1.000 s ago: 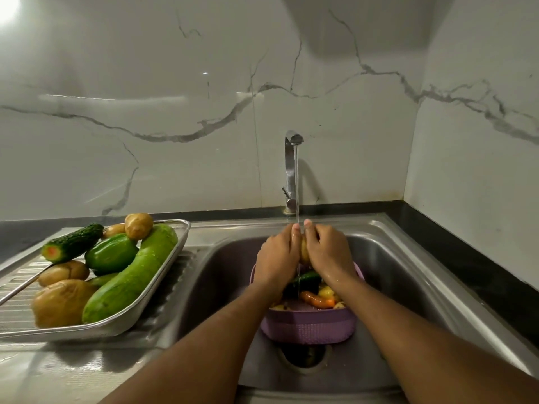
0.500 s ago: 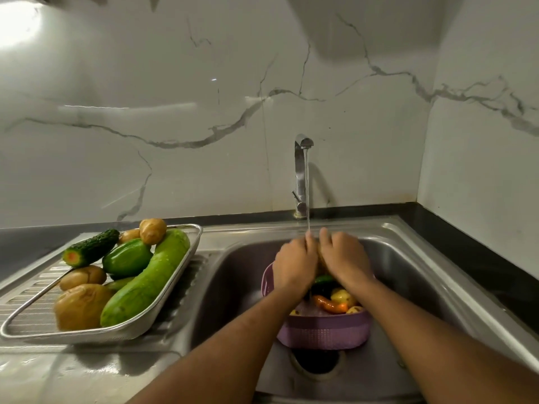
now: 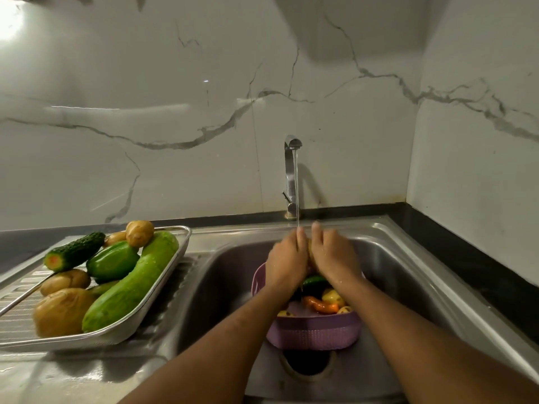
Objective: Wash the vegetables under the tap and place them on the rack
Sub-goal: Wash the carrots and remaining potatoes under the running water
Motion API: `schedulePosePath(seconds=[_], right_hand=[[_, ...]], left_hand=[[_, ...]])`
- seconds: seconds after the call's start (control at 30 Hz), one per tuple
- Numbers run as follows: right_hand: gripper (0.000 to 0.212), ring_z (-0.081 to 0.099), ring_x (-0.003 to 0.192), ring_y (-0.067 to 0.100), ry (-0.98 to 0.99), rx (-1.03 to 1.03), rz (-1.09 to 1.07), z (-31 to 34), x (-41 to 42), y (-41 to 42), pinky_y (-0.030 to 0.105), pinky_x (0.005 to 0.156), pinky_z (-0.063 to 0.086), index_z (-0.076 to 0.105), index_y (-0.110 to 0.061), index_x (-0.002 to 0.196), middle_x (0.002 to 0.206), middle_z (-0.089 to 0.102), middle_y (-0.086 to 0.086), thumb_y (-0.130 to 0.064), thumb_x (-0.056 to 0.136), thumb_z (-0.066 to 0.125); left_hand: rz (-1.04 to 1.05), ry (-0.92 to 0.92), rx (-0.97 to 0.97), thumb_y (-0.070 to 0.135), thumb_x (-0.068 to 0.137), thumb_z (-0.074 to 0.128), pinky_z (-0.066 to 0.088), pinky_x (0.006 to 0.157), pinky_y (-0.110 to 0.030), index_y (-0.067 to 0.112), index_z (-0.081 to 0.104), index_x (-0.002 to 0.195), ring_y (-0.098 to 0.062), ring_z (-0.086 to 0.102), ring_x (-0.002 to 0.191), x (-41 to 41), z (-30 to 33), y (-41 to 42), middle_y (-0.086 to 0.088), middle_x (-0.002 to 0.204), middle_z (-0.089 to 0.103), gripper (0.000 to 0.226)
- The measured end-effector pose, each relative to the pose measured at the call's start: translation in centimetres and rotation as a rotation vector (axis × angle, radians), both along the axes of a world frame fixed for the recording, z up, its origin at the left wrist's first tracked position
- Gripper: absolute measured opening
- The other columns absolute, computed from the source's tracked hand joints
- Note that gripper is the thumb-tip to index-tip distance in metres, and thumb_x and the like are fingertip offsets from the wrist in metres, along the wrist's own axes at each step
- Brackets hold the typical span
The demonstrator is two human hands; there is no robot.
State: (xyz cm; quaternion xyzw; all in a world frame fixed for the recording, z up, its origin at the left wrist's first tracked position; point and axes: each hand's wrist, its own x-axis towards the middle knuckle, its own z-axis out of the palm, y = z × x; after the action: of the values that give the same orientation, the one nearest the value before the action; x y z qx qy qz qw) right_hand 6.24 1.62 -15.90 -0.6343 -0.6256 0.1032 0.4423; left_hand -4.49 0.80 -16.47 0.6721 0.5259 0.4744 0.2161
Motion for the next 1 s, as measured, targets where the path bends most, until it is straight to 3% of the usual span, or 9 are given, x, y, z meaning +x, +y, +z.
schedulePosePath(seconds=[0.03,0.07,0.17,0.23,0.33,0.4,0.57,0.77,1.0], right_hand=[[0.051,0.067,0.077,0.017,-0.067,-0.242,-0.006,-0.8,0.3,0.4,0.026,0.06,0.044,0.069,-0.011,0.095,0.082,0.068,0.004,-0.043,0.111,0.033],[0.049,0.067,0.084,0.02,-0.092,-0.359,-0.017,-1.0,0.6,0.8,0.031,0.068,0.048,0.069,-0.009,0.103,0.091,0.069,0.007,-0.044,0.11,0.035],[0.043,0.059,0.077,0.017,0.085,-0.308,-0.098,0.1,1.9,1.6,0.03,0.067,0.045,0.058,-0.009,0.099,0.088,0.061,0.005,-0.046,0.109,0.037],[0.038,0.056,0.074,0.015,0.202,-0.319,-0.121,0.5,2.6,1.4,0.029,0.063,0.041,0.057,-0.011,0.103,0.085,0.058,0.004,-0.044,0.11,0.037],[0.042,0.061,0.072,0.016,0.235,-0.487,-0.066,-0.5,3.4,0.6,0.029,0.06,0.045,0.062,-0.006,0.114,0.087,0.065,0.008,-0.042,0.11,0.04],[0.043,0.062,0.06,0.018,0.243,-0.586,-0.003,-1.0,3.3,0.5,0.029,0.055,0.047,0.061,-0.007,0.115,0.079,0.069,0.01,-0.042,0.109,0.038],[0.045,0.058,0.045,0.015,0.429,-0.591,0.069,-0.9,2.7,0.6,0.028,0.052,0.049,0.061,-0.012,0.099,0.057,0.065,0.007,-0.047,0.11,0.034],[0.05,0.069,0.053,0.02,0.082,-0.507,0.19,-1.5,2.3,0.7,0.038,0.076,0.06,0.071,-0.013,0.089,0.065,0.075,0.002,-0.045,0.109,0.038],[0.025,0.07,0.052,0.019,0.028,-0.546,0.295,-2.1,2.5,0.9,0.03,0.055,0.051,0.07,-0.016,0.096,0.069,0.076,0.002,-0.031,0.107,0.054]], left_hand=[[-0.023,0.098,-0.15,0.042,0.11,0.036,0.058,0.087,-0.037,0.024,0.061,0.091,-0.011,0.065,0.077,-0.4,-0.6,0.1,0.0,0.083,0.067,0.037],[-0.051,0.156,-0.214,0.043,0.11,0.036,0.058,0.087,-0.039,0.024,0.061,0.09,-0.011,0.064,0.077,-0.7,-1.0,0.4,-0.001,0.084,0.066,0.037],[-0.118,0.097,-0.061,0.042,0.109,0.04,0.055,0.078,-0.028,0.027,0.063,0.099,-0.006,0.064,0.079,-0.7,-0.3,1.1,0.004,0.087,0.066,0.03],[-0.202,0.19,0.09,0.038,0.106,0.052,0.052,0.08,-0.02,0.032,0.062,0.116,-0.001,0.064,0.091,-1.4,-0.1,1.4,0.011,0.103,0.066,0.016],[-0.411,0.477,0.125,0.036,0.092,0.073,0.049,0.099,-0.019,0.038,0.046,0.147,0.001,0.055,0.12,-3.0,-1.3,1.8,0.017,0.138,0.055,0.062],[-0.449,0.607,0.1,0.039,0.086,0.079,0.044,0.107,-0.022,0.04,0.037,0.154,-0.002,0.05,0.127,-3.4,-1.4,2.0,0.015,0.144,0.052,0.08],[-0.285,0.645,0.027,0.037,0.086,0.08,0.049,0.104,-0.033,0.036,0.051,0.145,-0.012,0.057,0.119,-2.9,0.1,1.4,0.007,0.131,0.062,0.065],[-0.149,0.696,-0.003,0.03,0.076,0.086,0.053,0.091,-0.035,0.03,0.064,0.118,-0.013,0.06,0.102,-3.5,2.2,-0.6,0.007,0.111,0.065,0.048],[0.068,0.726,0.005,0.044,0.075,0.088,0.05,0.091,-0.031,0.025,0.061,0.132,-0.014,0.057,0.11,-11.7,10.4,-4.3,0.005,0.124,0.059,0.067]])
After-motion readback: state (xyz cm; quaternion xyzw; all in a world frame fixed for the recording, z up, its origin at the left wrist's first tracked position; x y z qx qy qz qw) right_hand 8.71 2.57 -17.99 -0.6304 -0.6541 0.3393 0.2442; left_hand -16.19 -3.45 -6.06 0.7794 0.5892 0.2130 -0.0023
